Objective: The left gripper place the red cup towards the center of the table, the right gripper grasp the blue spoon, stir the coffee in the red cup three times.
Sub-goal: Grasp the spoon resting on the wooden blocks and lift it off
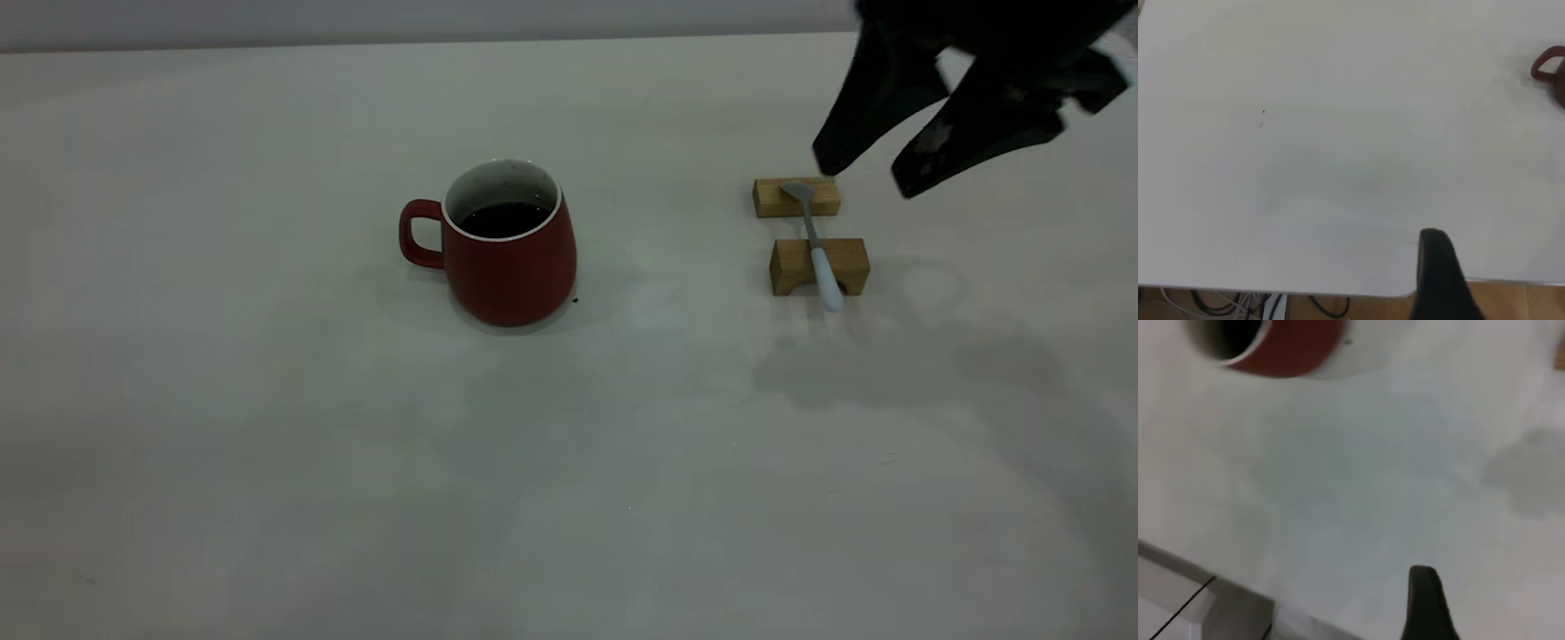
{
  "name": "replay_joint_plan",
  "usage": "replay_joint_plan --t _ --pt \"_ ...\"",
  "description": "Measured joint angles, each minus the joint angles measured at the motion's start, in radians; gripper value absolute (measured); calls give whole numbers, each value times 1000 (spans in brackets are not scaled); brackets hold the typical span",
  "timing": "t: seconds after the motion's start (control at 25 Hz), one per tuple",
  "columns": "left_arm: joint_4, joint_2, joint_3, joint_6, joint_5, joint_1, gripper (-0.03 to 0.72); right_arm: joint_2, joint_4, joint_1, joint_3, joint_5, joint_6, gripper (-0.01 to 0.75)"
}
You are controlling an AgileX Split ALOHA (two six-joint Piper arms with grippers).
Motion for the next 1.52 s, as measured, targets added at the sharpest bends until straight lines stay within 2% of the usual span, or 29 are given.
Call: replay_joint_plan --t 0.24,0.44,0.6,0.8,1.4,1.52 --pt "0 0 0 0 0 0 519 169 -164 45 -148 27 176 553" --pt "0 0 0 0 0 0 519 268 -318 89 -224 25 326 553" --pt "0 0 0 0 0 0 519 321 -426 95 -272 22 428 553" --pt "0 0 0 0 0 0 519 382 -447 96 -320 6 449 553" --pt "0 0 0 0 0 0 519 480 -457 96 -324 -90 454 553" --pt "0 0 0 0 0 0 519 486 -458 96 -324 -112 454 527"
